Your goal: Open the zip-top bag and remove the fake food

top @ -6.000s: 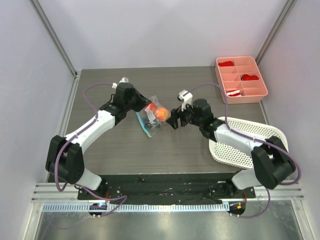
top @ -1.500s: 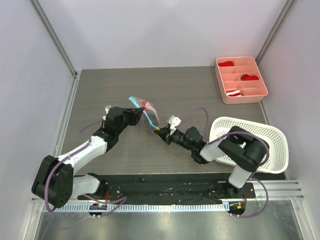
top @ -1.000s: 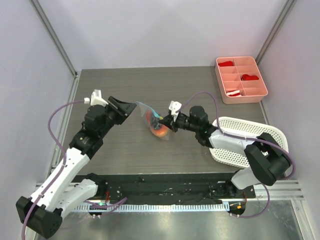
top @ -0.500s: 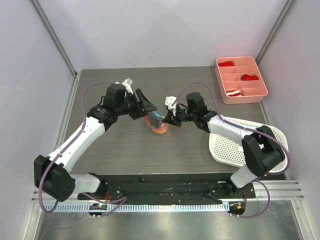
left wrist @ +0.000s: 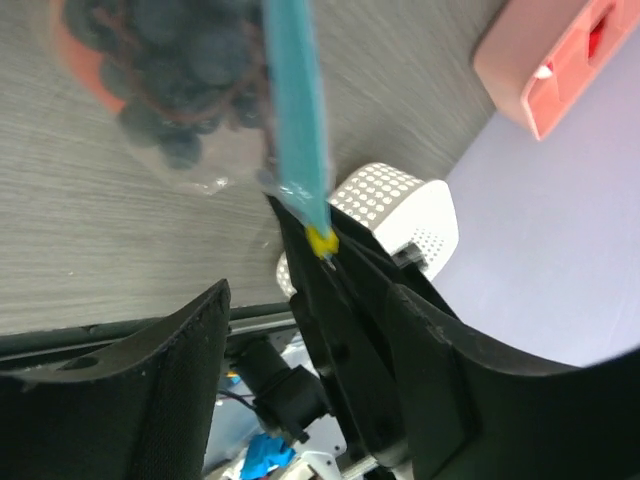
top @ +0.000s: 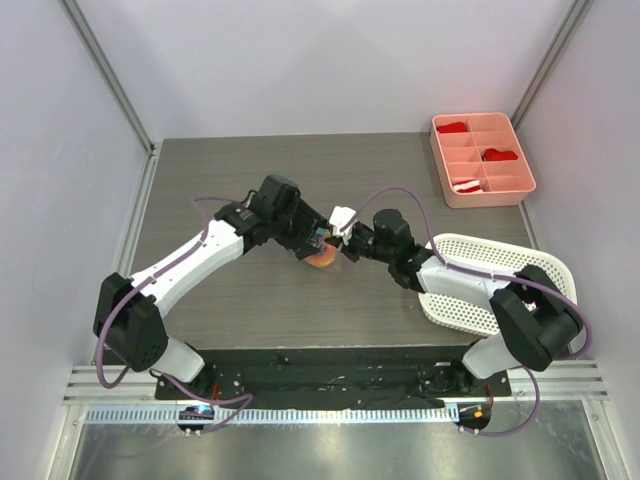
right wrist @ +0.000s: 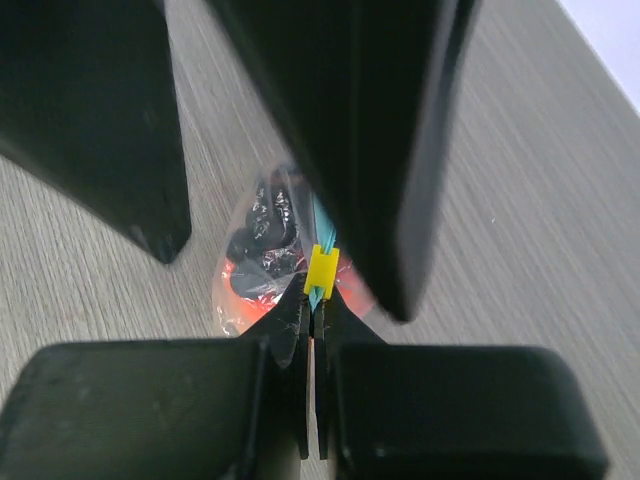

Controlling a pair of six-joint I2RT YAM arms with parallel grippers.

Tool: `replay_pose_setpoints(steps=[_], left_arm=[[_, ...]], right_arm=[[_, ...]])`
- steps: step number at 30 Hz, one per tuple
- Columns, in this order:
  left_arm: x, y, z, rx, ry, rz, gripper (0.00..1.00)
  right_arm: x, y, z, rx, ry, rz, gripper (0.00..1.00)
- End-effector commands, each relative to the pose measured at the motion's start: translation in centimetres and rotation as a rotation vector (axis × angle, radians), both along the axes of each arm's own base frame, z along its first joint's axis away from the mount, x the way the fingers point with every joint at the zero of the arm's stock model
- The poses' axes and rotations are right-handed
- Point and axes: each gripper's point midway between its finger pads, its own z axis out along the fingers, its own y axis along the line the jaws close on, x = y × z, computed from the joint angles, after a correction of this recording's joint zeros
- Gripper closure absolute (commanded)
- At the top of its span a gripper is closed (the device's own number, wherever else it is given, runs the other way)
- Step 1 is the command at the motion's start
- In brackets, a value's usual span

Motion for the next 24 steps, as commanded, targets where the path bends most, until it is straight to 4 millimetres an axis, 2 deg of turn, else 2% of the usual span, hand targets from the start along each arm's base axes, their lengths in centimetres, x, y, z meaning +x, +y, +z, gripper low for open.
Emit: replay_pose_setpoints(steps=[1, 5, 6, 16, 24], left_arm=[[0.1, 0.5, -0.4, -0.010, 0.071, 0.132, 0.41], [0.5, 1.0, -1.0, 0.007, 0.070, 0.177, 0.50], [0.6, 0.9, -0.9, 0.001, 0.065, 0.178, 0.56], [1.0, 0.9, -1.3, 0.008, 0.060, 0.195, 0.74], [1.0, 1.3, -1.0, 0.018, 0.042, 0.207, 1.00]], right_arm=[[0.3, 0.5, 4.9, 0.091, -0.145, -0.031, 0.99], [-0.3, 1.0, 5.1, 0.088, -0.158, -0.018, 0.99], [-0.3, 1.0, 5.1, 0.088, -0.160, -0.017, 0.99], [-1.0, 1.4, 4.9, 0.046, -0.182, -0.011, 0.99], [-1.3, 1.4, 4.9, 0.041, -0.195, -0.012, 0.99]])
